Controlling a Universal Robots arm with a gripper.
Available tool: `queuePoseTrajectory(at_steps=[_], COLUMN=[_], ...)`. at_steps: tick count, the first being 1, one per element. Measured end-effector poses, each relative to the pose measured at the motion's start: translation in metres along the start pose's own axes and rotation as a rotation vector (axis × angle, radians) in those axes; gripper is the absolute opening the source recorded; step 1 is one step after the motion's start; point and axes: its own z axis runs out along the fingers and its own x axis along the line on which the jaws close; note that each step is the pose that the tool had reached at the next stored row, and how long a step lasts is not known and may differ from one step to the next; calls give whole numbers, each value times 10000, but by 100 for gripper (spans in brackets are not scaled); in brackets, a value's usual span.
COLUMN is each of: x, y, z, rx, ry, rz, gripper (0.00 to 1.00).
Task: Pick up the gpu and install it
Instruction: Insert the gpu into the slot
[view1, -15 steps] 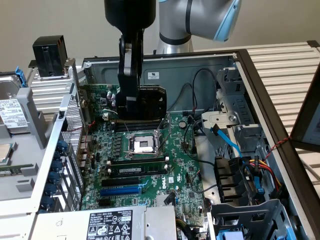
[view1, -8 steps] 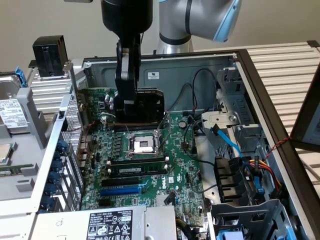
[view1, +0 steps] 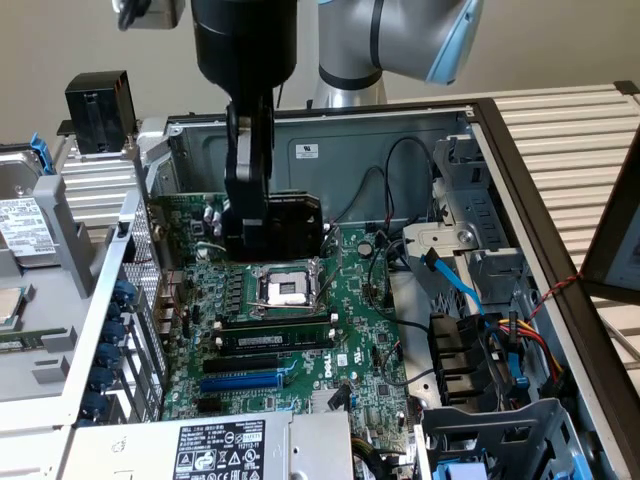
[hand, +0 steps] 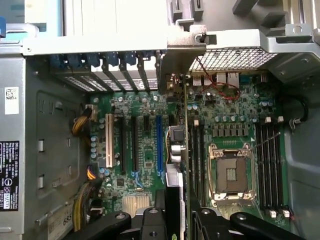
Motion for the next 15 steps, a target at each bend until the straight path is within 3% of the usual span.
queuePoseTrajectory(at_steps=[15], x=[108], y=[-24], z=[272], rx=[2], ry=[23], rz=[-396], gripper=[27])
